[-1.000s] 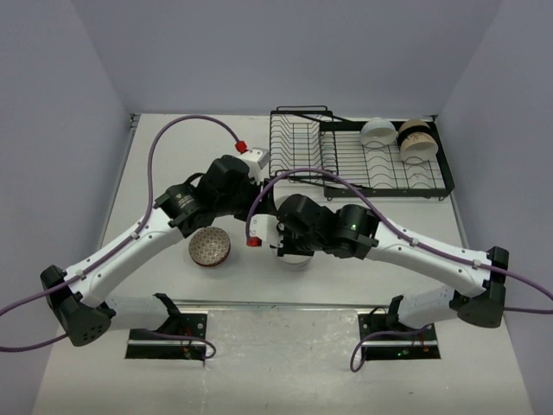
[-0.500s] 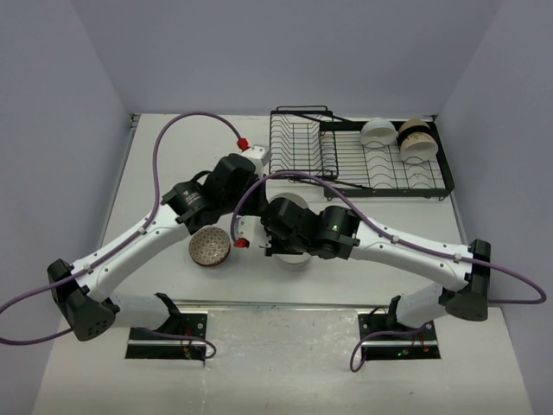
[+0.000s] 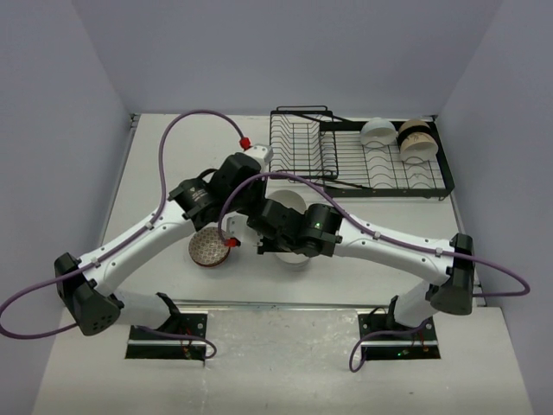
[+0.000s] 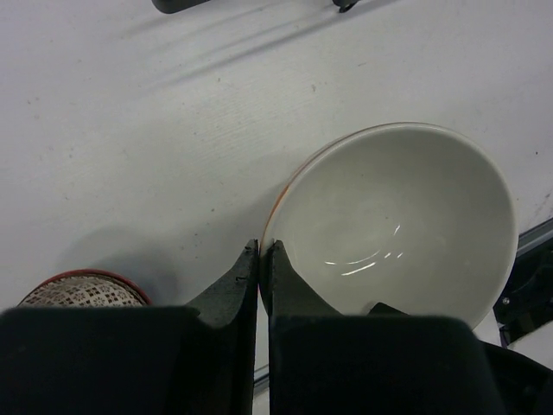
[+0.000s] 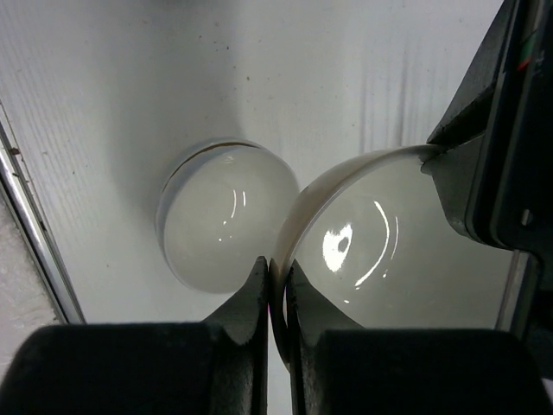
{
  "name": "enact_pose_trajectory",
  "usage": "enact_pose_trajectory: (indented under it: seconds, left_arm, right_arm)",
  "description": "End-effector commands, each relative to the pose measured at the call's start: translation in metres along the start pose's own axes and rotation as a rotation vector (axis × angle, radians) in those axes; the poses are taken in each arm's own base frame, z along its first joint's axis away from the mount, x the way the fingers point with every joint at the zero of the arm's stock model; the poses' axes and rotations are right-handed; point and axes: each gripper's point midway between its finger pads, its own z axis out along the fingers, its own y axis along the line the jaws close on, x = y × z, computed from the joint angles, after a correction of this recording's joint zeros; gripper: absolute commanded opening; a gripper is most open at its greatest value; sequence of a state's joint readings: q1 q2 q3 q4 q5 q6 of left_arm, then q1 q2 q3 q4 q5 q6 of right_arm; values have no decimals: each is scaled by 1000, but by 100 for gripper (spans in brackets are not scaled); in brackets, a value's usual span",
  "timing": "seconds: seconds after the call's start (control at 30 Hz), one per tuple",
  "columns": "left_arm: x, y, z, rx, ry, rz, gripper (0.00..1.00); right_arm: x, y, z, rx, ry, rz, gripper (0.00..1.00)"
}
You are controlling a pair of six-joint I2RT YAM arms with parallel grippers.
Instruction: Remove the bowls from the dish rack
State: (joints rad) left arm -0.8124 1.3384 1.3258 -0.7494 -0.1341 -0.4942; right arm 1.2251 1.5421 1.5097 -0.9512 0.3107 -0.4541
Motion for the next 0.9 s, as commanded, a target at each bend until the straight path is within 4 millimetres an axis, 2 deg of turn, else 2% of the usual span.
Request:
enact_pose_trajectory:
  seconds: [0.0, 0.1, 0.2, 0.23, 0.27, 0.33, 0.4, 0.5, 0.57, 0.6, 0.63, 0.67, 0.73, 0.77, 0.8, 0.83, 0.87]
  left_arm:
    - [-9, 11, -14, -59, -38, 19, 0]
    - [-26, 20, -32, -104, -139, -38, 0]
    - [-41, 19, -48, -87, -222, -85, 0]
    - [-46, 19, -51, -88, -245, -103, 0]
    - [-48, 20, -53, -90, -257, -110, 0]
    - [-49, 21, -53, -96, -264, -113, 0]
    - [-48, 23, -48, -113, -255, -108, 0]
    - [-48, 27, -44, -139, -256, -111, 0]
    - [-50, 31, -45, -150, -266, -117, 0]
    - [-53, 36, -46, -166, -277, -132, 0]
    - [-56, 40, -48, -176, -286, -139, 0]
    - [-61, 52, -50, -205, -301, -162, 0]
    - [-68, 67, -54, -223, -323, -192, 0]
    - [-70, 71, -56, -196, -322, -211, 0]
    - [-79, 93, -59, -223, -352, -251, 0]
    - [-82, 102, -63, -224, -364, -267, 0]
    - [-85, 111, -64, -234, -371, -286, 0]
  right_arm:
    - [-40, -43, -29, 185, -148, 25, 0]
    - [-40, -51, -30, 235, -170, 32, 2]
    - [-49, -56, -34, 260, -229, 45, 15]
    - [-49, -57, -37, 264, -245, 49, 23]
    - [-50, -58, -38, 269, -256, 53, 25]
    - [-52, -58, -39, 270, -270, 57, 27]
    - [-51, -60, -39, 282, -267, 65, 45]
    - [-49, -61, -39, 277, -277, 75, 47]
    - [-49, -66, -41, 294, -293, 92, 54]
    - [-46, -67, -40, 301, -289, 104, 58]
    - [-46, -70, -42, 310, -298, 117, 77]
    - [-45, -73, -47, 322, -310, 137, 86]
    - [-48, -78, -55, 344, -351, 166, 88]
    - [-48, -82, -66, 360, -384, 184, 88]
    - [-46, -83, -70, 367, -396, 208, 89]
    - [-47, -87, -78, 390, -421, 234, 99]
    - [-46, -91, -84, 406, -438, 261, 99]
